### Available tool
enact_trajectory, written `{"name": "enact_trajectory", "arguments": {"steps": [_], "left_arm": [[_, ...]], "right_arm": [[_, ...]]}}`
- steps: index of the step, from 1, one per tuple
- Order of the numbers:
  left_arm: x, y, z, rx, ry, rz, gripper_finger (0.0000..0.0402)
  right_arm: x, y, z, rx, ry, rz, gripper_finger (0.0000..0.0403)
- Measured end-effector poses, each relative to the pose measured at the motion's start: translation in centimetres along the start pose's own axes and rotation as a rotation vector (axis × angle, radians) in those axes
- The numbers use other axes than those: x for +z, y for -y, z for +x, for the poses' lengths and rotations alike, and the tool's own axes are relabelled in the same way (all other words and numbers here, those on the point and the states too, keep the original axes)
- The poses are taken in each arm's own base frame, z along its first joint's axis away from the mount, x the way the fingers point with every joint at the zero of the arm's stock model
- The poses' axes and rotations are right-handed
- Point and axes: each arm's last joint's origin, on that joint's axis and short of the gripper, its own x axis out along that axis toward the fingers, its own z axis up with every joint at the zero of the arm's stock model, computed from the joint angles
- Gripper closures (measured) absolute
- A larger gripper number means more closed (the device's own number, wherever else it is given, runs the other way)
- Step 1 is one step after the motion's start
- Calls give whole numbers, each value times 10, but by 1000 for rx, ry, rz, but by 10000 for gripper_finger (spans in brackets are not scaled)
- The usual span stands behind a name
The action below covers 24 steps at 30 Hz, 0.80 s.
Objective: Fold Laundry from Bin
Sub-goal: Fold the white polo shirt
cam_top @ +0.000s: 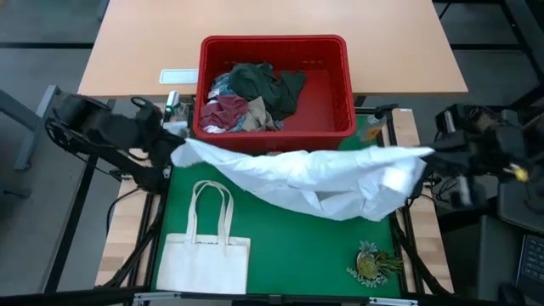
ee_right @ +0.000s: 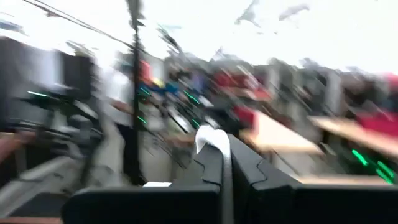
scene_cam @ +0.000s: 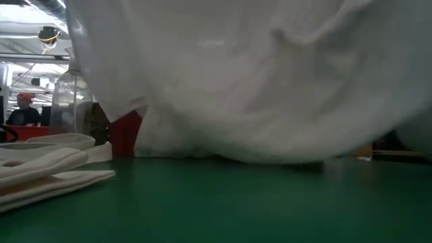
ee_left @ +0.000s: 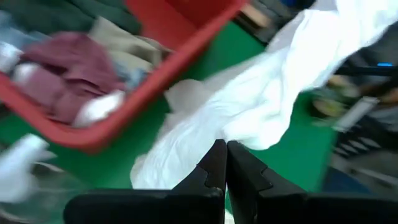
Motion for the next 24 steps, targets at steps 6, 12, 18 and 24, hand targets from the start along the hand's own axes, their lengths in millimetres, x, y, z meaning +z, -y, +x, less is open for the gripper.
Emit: {"name": "enact_trajectory", "arguments": {"steps": [6,12,18,24], "left_arm": [[9,3,-26,-250,-87,-49,401],[8,6,-39,-420,-232,-106,401],[7,3,-45,-458,-265,-126,401],[4,-9,-44,-318,-194,-166,401]], "right_arm": [[5,-6,2,115,89,-23,400],[11,-10,1,268,199,0,400],[23,-2,-3,272,323,6,400],[24,25,-14,74,217,-15,400]]}}
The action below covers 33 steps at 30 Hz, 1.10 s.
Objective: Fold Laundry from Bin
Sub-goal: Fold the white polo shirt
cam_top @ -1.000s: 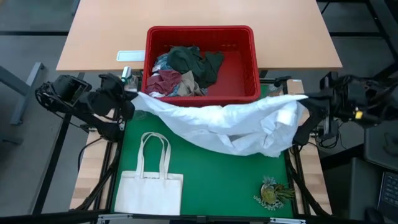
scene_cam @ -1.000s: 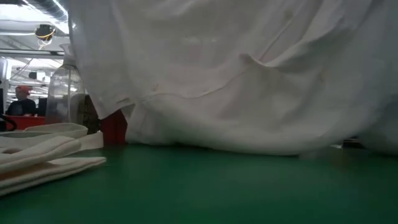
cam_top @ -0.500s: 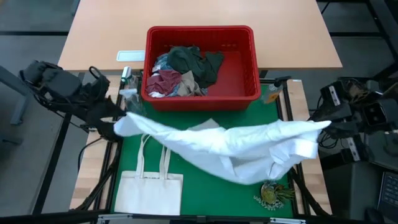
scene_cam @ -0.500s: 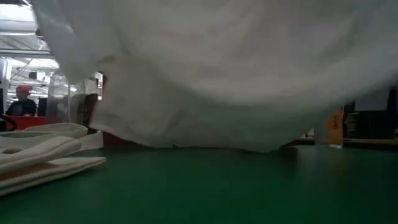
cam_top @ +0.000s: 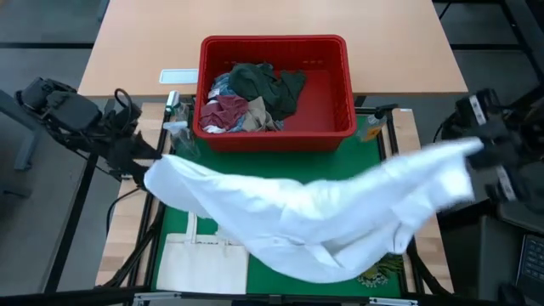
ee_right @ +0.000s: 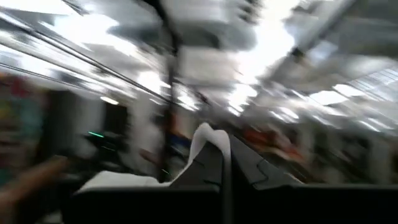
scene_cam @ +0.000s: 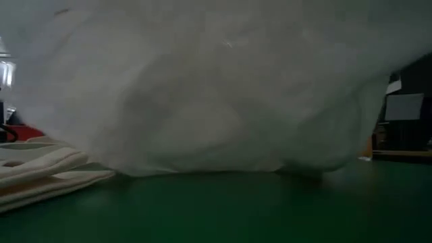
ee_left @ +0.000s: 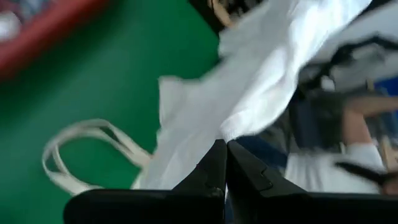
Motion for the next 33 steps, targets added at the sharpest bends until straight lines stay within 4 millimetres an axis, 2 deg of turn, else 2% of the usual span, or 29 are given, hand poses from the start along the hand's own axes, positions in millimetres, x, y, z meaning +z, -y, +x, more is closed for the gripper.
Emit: {"name": "enact_trajectory", "arguments": {"steps": [4,8,13,21,27,33], "left_arm": [[0,-3,16,123,104,23,401],[-8,-10,49,301,141,73,402],[-19,-22,101,547,185,98,401],[-29,-49,154,810,182,120,402],[-25,-61,168,907,211,110,402],[-9,-52,153,911,320,153,401]], "right_arm": [[-11,11,-6,-301,-257,-74,400],[-32,4,-9,-510,-446,-174,400],[-62,-6,-17,-591,-523,-256,400],[-84,28,-45,-717,-518,-224,400],[-89,50,-61,-807,-523,-206,400],[-85,63,-68,-866,-507,-164,400]]}}
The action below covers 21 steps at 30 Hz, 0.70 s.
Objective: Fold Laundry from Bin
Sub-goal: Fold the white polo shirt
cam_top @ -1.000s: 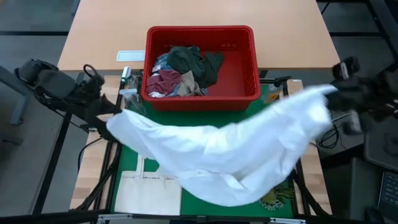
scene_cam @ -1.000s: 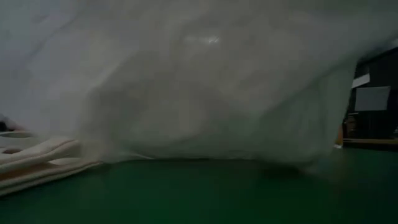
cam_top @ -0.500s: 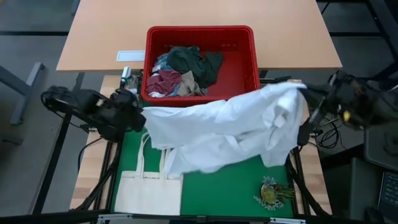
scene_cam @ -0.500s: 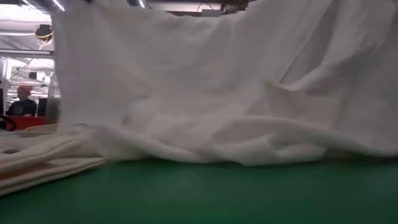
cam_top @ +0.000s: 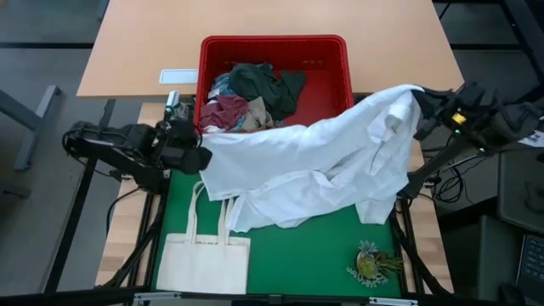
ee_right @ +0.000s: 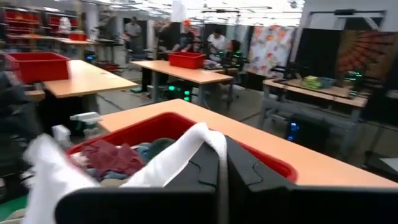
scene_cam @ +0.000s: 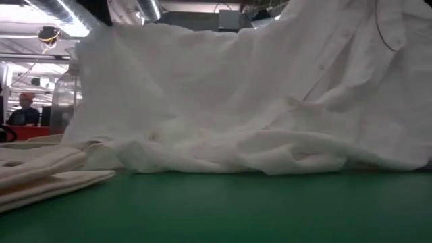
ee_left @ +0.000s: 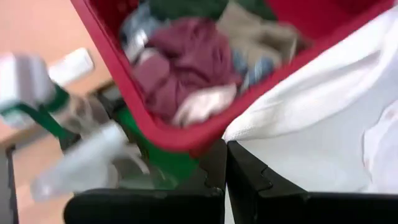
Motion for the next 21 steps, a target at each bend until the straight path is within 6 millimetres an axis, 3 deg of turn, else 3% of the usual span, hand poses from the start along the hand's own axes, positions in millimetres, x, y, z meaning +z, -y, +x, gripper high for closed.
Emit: {"name": "enact_trajectory", "arguments": {"steps": [8,21], "left_arm": [[30,-14,-21,-10,127,-58,402],[39,-23,-11,69,119,-126,402]], "right_arm": [[5,3,4,-45,3,-23,400],[22,9,13,-126,59,-145,400]]}}
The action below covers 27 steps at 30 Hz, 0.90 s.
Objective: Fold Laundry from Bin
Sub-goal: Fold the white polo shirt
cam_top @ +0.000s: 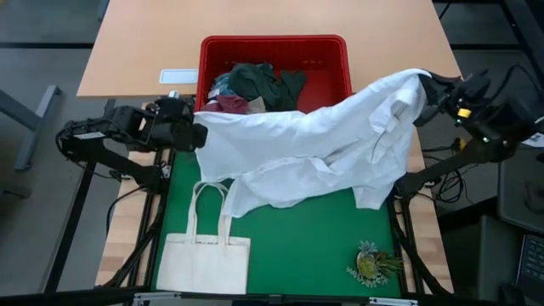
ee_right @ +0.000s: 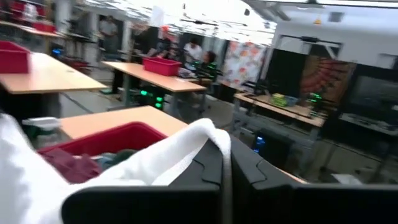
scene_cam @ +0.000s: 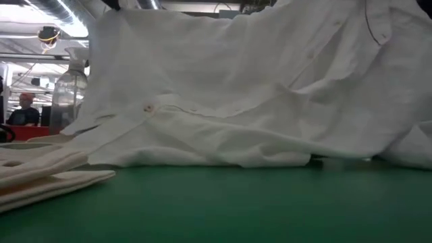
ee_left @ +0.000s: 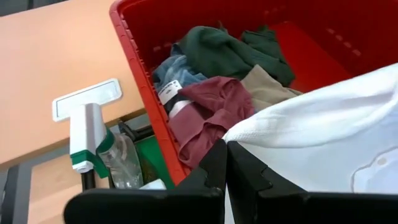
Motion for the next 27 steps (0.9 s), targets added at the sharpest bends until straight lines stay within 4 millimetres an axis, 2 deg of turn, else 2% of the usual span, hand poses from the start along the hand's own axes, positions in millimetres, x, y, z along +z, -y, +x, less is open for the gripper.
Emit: {"name": "enact_trajectory", "arguments": {"steps": [7,12,16,20,27], "left_arm": [[2,-2,3,13,-17,-16,402],[2,-2,3,13,-18,-16,401],[2,-2,3,13,-18,-15,401],[2,-2,3,13,-18,-14,401],[1,-2,3,15,-20,-11,401]], "right_arm": [[2,-20,20,74,21,-119,400],[-3,-39,52,76,-29,-199,400],[-12,-44,83,78,-90,-265,400],[-24,-33,113,43,-163,-283,400],[-51,4,157,-94,-325,-277,400]]}}
